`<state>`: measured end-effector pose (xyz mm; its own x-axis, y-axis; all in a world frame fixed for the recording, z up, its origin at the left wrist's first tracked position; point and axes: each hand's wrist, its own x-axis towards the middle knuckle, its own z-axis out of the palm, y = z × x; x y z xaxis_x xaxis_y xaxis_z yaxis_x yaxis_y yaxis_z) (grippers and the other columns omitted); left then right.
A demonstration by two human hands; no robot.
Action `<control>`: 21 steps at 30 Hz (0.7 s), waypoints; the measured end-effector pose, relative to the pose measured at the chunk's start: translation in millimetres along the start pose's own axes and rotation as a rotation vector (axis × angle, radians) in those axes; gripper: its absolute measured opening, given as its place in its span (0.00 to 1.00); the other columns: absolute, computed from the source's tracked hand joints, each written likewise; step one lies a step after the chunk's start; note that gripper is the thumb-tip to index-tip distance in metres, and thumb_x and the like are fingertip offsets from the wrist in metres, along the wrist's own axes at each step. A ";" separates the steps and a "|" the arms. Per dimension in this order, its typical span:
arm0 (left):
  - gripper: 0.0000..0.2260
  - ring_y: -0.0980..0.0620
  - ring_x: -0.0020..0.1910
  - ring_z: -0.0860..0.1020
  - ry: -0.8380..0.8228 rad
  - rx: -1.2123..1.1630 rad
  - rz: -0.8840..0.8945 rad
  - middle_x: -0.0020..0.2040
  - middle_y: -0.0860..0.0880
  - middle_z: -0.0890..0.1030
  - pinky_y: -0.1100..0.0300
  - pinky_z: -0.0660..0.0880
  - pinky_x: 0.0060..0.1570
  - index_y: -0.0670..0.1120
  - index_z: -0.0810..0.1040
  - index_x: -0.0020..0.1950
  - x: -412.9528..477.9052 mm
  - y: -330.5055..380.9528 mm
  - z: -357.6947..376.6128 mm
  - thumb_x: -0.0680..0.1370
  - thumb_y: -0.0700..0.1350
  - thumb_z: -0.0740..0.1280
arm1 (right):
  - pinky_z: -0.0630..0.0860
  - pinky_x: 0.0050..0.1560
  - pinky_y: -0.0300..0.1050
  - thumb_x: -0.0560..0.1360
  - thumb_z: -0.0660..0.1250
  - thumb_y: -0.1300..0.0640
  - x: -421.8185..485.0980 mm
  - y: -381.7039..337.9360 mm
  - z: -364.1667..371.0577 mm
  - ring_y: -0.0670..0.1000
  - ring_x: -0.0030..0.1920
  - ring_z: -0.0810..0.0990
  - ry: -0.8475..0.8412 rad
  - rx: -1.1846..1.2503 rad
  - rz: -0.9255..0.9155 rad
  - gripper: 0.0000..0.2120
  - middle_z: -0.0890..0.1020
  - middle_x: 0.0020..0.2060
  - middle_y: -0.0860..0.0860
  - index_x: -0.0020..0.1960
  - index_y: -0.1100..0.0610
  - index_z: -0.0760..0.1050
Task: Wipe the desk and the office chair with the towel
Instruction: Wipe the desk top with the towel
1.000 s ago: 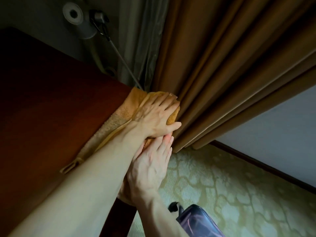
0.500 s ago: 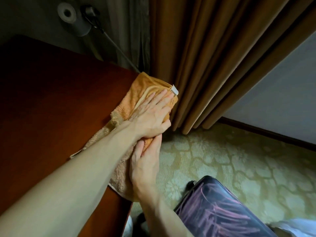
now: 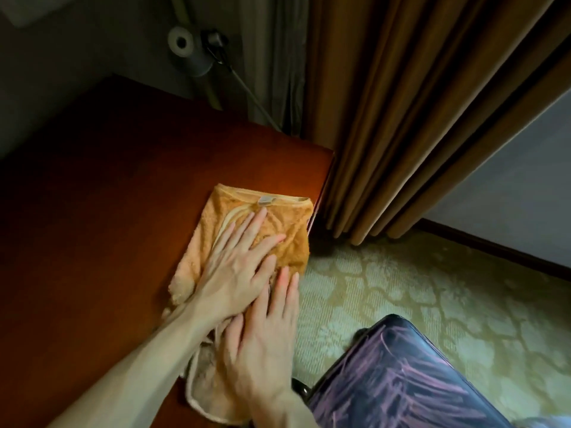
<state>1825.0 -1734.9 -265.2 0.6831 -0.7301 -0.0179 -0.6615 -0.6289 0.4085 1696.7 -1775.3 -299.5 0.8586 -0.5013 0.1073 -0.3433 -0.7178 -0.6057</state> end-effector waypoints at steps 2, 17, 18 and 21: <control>0.24 0.57 0.83 0.41 0.009 0.017 -0.097 0.85 0.54 0.43 0.50 0.43 0.82 0.61 0.63 0.81 -19.6 -18.4 -9.5 0.84 0.58 0.47 | 0.46 0.82 0.60 0.78 0.58 0.45 12.6 5.4 -11.8 0.59 0.84 0.44 -0.164 -0.154 -0.240 0.39 0.54 0.83 0.59 0.85 0.58 0.50; 0.25 0.43 0.84 0.45 0.182 0.366 -0.015 0.85 0.43 0.49 0.39 0.37 0.80 0.56 0.71 0.77 -2.2 -87.3 -72.8 0.83 0.61 0.51 | 0.50 0.83 0.58 0.77 0.51 0.44 75.3 -38.9 -35.0 0.50 0.82 0.54 -0.291 -0.075 -0.336 0.30 0.66 0.80 0.53 0.75 0.53 0.69; 0.27 0.45 0.84 0.46 0.063 0.349 0.105 0.85 0.44 0.49 0.43 0.40 0.81 0.56 0.68 0.79 4.1 -102.8 -81.0 0.83 0.61 0.50 | 0.51 0.83 0.56 0.77 0.52 0.45 63.9 -45.2 -30.2 0.46 0.82 0.52 -0.229 0.059 -0.163 0.29 0.66 0.80 0.51 0.76 0.52 0.67; 0.31 0.51 0.84 0.41 -0.172 0.286 0.138 0.85 0.48 0.44 0.51 0.40 0.82 0.59 0.51 0.84 -0.5 -138.3 -80.0 0.81 0.67 0.42 | 0.41 0.83 0.51 0.81 0.48 0.43 42.4 -55.5 -17.4 0.46 0.82 0.39 -0.216 0.012 0.047 0.34 0.50 0.84 0.52 0.84 0.54 0.50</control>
<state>1940.9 -1626.2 -248.7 0.5355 -0.8322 -0.1438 -0.8202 -0.5531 0.1464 1745.5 -1765.1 -247.6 0.9037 -0.4180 -0.0924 -0.3818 -0.6894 -0.6156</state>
